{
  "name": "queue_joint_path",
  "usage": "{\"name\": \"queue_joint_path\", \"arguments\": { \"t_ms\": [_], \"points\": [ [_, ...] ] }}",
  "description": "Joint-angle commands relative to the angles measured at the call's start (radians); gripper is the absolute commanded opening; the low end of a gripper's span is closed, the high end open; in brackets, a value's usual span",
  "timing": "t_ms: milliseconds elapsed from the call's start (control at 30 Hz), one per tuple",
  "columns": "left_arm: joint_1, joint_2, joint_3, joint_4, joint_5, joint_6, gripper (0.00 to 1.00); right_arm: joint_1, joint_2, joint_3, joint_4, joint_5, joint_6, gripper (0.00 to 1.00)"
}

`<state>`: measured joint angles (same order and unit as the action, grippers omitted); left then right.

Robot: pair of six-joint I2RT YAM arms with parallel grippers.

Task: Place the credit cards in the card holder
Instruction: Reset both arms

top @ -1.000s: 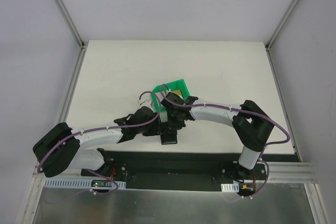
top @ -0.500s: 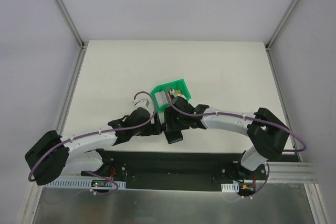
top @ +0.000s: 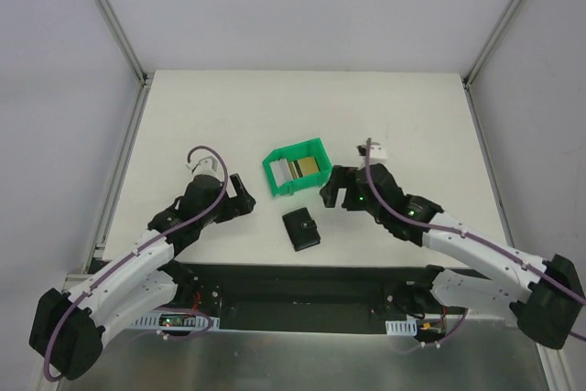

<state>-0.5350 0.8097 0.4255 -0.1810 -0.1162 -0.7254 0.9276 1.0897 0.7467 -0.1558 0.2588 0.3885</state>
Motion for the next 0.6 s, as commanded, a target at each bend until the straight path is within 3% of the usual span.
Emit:
{"name": "queue_joint_path", "arguments": {
  "t_ms": [0, 233, 367, 567],
  "points": [
    [0.004, -0.038, 0.022, -0.067, 0.0, 0.069, 0.99, -0.175, -0.155, -0.096, -0.125, 0.111, 0.013, 0.96],
    [0.004, -0.03, 0.045, -0.135, -0.118, 0.003, 0.99, -0.337, -0.318, -0.13, -0.247, 0.259, -0.016, 0.96],
    [0.004, -0.052, 0.062, -0.161, -0.125, 0.015, 0.99, -0.381, -0.312, -0.101, -0.341, 0.278, -0.013, 0.96],
    [0.004, -0.136, 0.051, -0.158, -0.166, 0.035, 0.99, -0.389, -0.289, -0.127, -0.346, 0.407, -0.025, 0.96]
  ]
}}
